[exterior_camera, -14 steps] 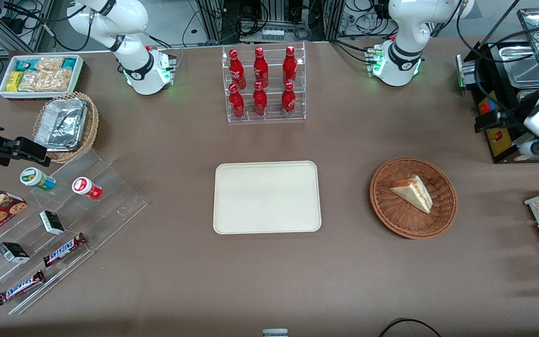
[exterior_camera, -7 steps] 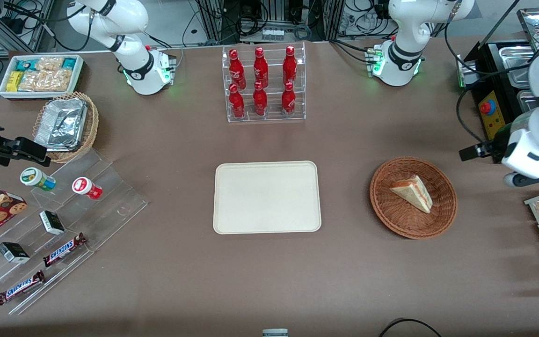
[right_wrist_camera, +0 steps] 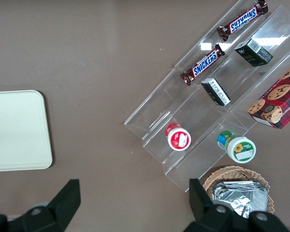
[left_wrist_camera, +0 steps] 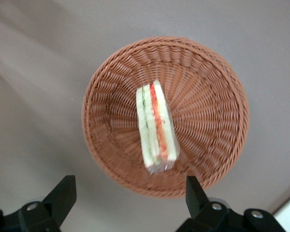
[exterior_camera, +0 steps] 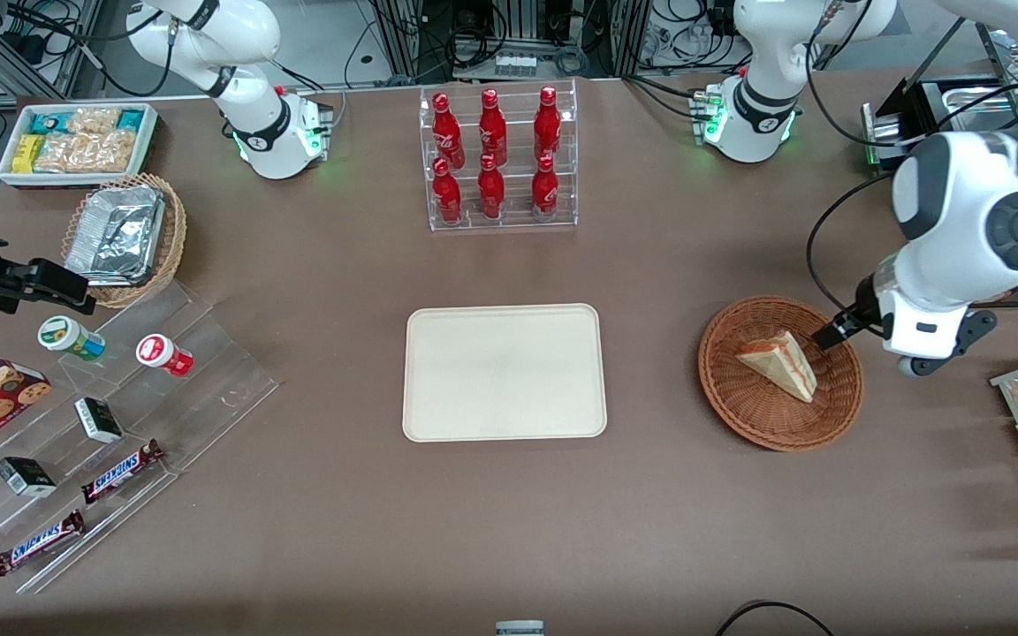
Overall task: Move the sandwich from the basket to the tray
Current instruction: 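Lower the left gripper and close it on the wrapped sandwich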
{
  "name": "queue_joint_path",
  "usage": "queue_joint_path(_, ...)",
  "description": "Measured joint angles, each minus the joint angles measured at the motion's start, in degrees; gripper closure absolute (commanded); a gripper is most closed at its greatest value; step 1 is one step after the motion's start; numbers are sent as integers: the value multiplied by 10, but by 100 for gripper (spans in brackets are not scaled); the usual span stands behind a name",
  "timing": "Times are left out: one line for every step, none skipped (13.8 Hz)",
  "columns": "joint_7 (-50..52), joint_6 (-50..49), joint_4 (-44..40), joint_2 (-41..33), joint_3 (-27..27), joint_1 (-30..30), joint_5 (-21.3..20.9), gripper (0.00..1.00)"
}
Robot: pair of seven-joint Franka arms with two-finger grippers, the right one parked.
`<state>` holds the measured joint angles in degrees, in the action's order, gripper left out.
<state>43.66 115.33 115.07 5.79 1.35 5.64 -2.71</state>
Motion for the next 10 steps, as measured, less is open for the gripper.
queue_joint_path(25, 34, 24, -2, 0, 0, 0, 0)
queue_joint_path(47, 68, 46, -4, 0, 0, 0, 0)
queue_joint_path(68, 104, 71, -6, 0, 1, 0, 0)
queue_joint_path(82, 137, 93, -7, 0, 1, 0, 0)
queue_joint_path(89, 158, 109, -8, 0, 1, 0, 0)
queue_joint_path(92, 171, 120, -8, 0, 2, 0, 0)
queue_joint_path(93, 183, 129, -7, -1, 4, 0, 0)
queue_joint_path(95, 197, 139, -7, -1, 7, 0, 0)
queue_joint_path(96, 213, 148, -7, -1, 9, 0, 0)
queue_joint_path(97, 228, 158, -7, -1, 10, 0, 0)
